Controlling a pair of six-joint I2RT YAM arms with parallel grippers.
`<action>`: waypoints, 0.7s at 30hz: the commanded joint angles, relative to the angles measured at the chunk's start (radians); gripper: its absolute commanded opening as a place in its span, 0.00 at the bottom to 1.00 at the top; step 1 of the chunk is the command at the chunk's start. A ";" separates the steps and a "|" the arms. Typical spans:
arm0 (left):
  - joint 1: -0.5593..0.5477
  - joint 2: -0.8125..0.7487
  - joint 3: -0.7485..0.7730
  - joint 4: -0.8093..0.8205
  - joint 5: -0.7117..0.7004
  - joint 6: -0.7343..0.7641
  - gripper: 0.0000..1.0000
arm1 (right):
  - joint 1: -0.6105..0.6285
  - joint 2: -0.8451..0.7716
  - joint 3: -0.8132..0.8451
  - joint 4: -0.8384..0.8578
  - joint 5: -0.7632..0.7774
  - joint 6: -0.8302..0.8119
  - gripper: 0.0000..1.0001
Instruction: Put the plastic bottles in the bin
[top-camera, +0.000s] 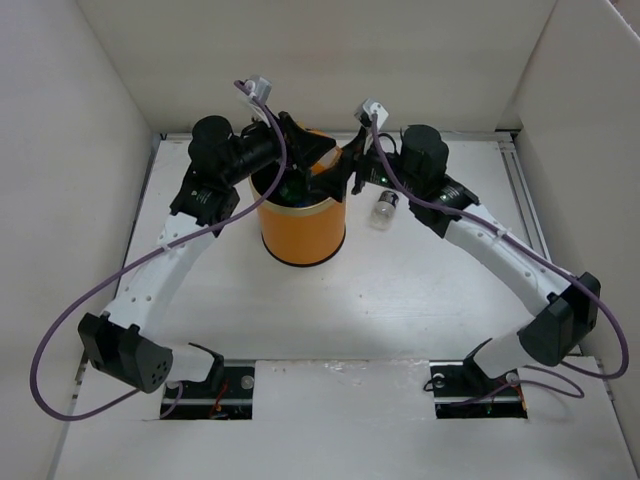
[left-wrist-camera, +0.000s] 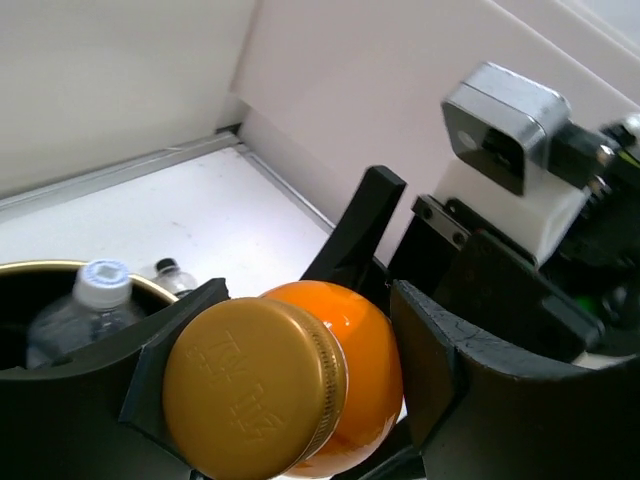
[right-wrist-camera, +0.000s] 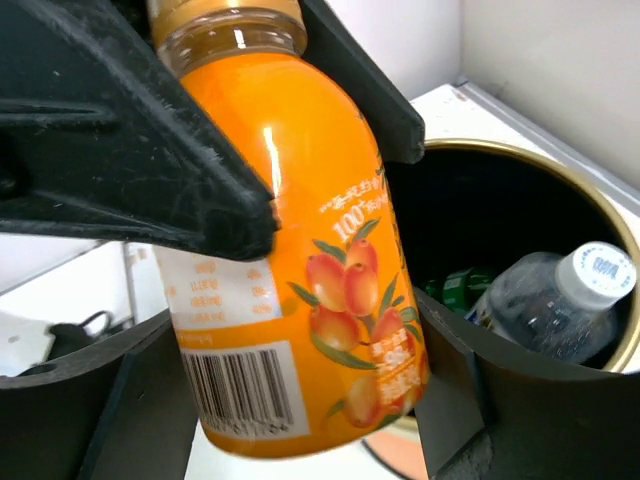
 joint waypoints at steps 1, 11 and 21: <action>0.018 -0.012 0.036 -0.071 -0.339 0.079 0.00 | 0.008 0.000 0.060 0.084 -0.019 -0.008 0.76; 0.018 -0.052 0.054 -0.139 -0.600 0.145 0.00 | -0.044 -0.054 -0.025 0.084 0.014 -0.017 1.00; 0.018 0.063 0.102 -0.225 -0.662 0.157 0.65 | -0.136 -0.161 -0.075 -0.051 0.124 -0.065 1.00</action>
